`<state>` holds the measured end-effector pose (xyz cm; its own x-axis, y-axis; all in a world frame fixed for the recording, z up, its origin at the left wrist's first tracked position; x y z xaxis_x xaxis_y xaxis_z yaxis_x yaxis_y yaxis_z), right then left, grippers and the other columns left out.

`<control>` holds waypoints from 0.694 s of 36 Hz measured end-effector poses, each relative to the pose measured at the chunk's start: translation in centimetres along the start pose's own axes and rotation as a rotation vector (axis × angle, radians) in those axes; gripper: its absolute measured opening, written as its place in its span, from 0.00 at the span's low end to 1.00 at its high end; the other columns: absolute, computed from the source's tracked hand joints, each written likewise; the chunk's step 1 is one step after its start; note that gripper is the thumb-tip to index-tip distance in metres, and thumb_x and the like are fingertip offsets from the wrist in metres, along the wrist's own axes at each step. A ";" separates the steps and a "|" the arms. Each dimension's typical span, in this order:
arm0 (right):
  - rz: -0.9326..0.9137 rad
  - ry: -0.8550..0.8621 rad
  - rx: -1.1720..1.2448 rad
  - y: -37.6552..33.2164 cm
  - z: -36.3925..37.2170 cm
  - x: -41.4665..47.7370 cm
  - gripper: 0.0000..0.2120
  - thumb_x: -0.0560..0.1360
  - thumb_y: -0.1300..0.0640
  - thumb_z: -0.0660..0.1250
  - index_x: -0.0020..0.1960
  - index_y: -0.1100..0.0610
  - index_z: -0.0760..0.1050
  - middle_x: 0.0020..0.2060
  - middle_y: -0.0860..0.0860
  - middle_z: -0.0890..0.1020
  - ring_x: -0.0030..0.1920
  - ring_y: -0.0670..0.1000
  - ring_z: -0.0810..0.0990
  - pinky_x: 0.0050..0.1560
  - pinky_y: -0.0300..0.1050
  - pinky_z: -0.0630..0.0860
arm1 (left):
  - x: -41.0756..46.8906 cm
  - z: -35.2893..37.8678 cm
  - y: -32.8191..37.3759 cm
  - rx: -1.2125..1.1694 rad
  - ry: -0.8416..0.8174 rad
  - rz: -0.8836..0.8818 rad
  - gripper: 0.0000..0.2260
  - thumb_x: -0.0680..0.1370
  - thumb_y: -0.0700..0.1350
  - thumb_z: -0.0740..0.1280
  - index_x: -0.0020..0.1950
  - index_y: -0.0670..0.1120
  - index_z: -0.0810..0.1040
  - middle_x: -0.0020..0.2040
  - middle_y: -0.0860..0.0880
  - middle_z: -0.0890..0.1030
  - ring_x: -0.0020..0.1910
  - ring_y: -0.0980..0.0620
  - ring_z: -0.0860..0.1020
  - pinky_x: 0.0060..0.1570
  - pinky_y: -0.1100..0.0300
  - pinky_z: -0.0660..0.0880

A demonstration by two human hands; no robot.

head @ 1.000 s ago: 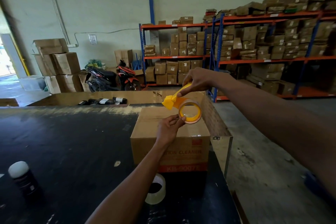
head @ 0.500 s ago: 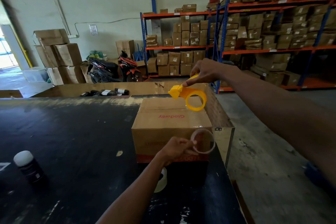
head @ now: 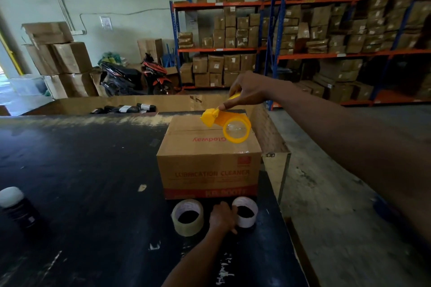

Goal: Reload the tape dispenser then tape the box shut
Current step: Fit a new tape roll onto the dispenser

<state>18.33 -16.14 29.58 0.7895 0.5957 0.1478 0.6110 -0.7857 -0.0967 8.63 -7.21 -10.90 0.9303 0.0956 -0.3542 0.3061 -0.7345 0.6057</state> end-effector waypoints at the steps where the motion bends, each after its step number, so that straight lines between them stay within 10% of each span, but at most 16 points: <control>1: -0.007 -0.003 -0.008 -0.2 0.1 0.0 0.42 0.62 0.19 0.65 0.51 0.55 0.86 0.44 0.48 0.85 0.46 0.50 0.82 0.46 0.52 0.80 | -0.6 -0.3 0.4 0.030 0.020 -0.001 0.19 0.82 0.56 0.60 0.56 0.40 0.78 0.45 0.41 0.86 0.36 0.50 0.87 0.43 0.55 0.85; 17: -0.042 0.021 -0.030 0.0 1.2 0.4 0.37 0.68 0.25 0.68 0.55 0.58 0.84 0.61 0.54 0.81 0.48 0.49 0.78 0.45 0.46 0.76 | -4.3 -7.4 3.7 0.262 0.398 0.399 0.21 0.85 0.55 0.56 0.43 0.46 0.82 0.38 0.48 0.84 0.36 0.51 0.82 0.34 0.58 0.75; 25: 0.003 -0.001 -0.002 -0.5 2.0 1.4 0.43 0.60 0.18 0.64 0.47 0.56 0.85 0.41 0.53 0.84 0.42 0.53 0.81 0.41 0.53 0.79 | -5.7 -13.2 0.0 0.234 0.477 0.635 0.16 0.79 0.65 0.63 0.53 0.54 0.77 0.49 0.58 0.80 0.50 0.58 0.77 0.53 0.58 0.71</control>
<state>19.29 -14.57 27.83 0.7912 0.5938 0.1466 0.6088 -0.7876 -0.0955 6.04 1.14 0.52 0.9140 -0.1482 0.3778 -0.3074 -0.8606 0.4062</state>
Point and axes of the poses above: each hand's wrist, its own x-axis towards the middle knuckle, its own z-axis out of the palm, y = z × x, the point moved 9 cm from there along x, towards the middle knuckle
